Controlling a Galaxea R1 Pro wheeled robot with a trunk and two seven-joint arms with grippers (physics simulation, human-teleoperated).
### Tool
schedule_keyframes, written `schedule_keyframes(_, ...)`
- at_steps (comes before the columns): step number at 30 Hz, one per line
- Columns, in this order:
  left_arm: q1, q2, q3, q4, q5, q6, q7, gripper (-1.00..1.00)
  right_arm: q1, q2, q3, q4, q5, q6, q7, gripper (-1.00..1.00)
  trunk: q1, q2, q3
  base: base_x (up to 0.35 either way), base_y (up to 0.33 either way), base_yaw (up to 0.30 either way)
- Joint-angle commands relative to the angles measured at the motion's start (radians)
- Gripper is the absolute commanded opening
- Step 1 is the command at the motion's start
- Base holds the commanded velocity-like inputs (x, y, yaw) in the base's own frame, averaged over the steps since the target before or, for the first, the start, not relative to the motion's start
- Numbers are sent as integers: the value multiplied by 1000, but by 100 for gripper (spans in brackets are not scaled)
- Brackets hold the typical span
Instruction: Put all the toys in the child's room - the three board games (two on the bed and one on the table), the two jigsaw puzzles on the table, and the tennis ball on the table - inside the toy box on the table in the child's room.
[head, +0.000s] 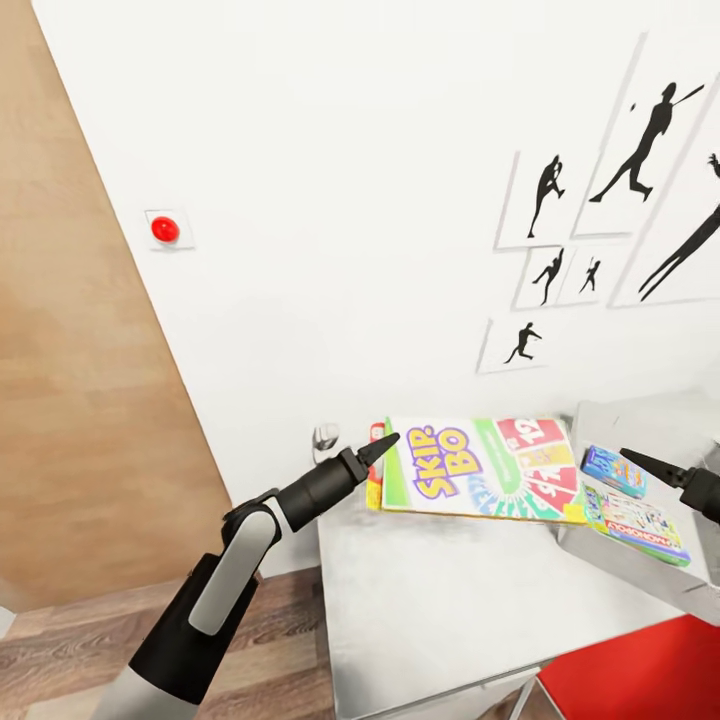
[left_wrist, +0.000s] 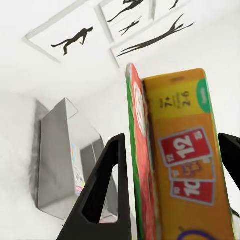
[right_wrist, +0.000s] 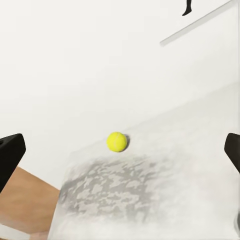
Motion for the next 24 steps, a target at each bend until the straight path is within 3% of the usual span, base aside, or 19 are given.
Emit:
schedule_keyframes(1, 19, 0, 4, -1, 6, -45, 1, -100, -2, 5, 3, 0, -1, 8, 1, 100, 1, -2, 0, 0, 0, -83)
schedule_keyframes(6, 75, 5, 4, -3, -2, -247, 12, -100, -2, 12, 14, 0, -1, 11, -3, 100, 1, -2, 7, 0, 0, -83)
schedule_keyframes(7, 110, 7, 0, -6, -4, -365, 16, -100, -3, 15, 18, 0, 0, 11, -4, 100, 1, -2, 9, 0, 0, -76)
schedule_keyframes(11, 147, 7, -2, -8, -6, -487, 13, -100, -3, 25, 19, 0, -1, 11, -5, 100, 1, -2, 14, 0, 0, -49)
schedule_keyframes(14, 168, 2, -4, -9, -8, -561, 11, -100, -3, 46, 19, 0, -3, 12, -6, 100, 1, -2, 16, 0, 0, -22)
schedule_keyframes(19, 185, -17, -7, 3, -27, -640, 11, -100, -3, 103, 21, 1, -8, 28, -6, 100, 1, -2, 17, 0, 0, -9)
schedule_keyframes(24, 190, -50, -13, 38, -45, -672, 10, -100, -12, 186, 21, 7, -11, 160, -13, 100, 1, -2, 18, 0, 0, -3)
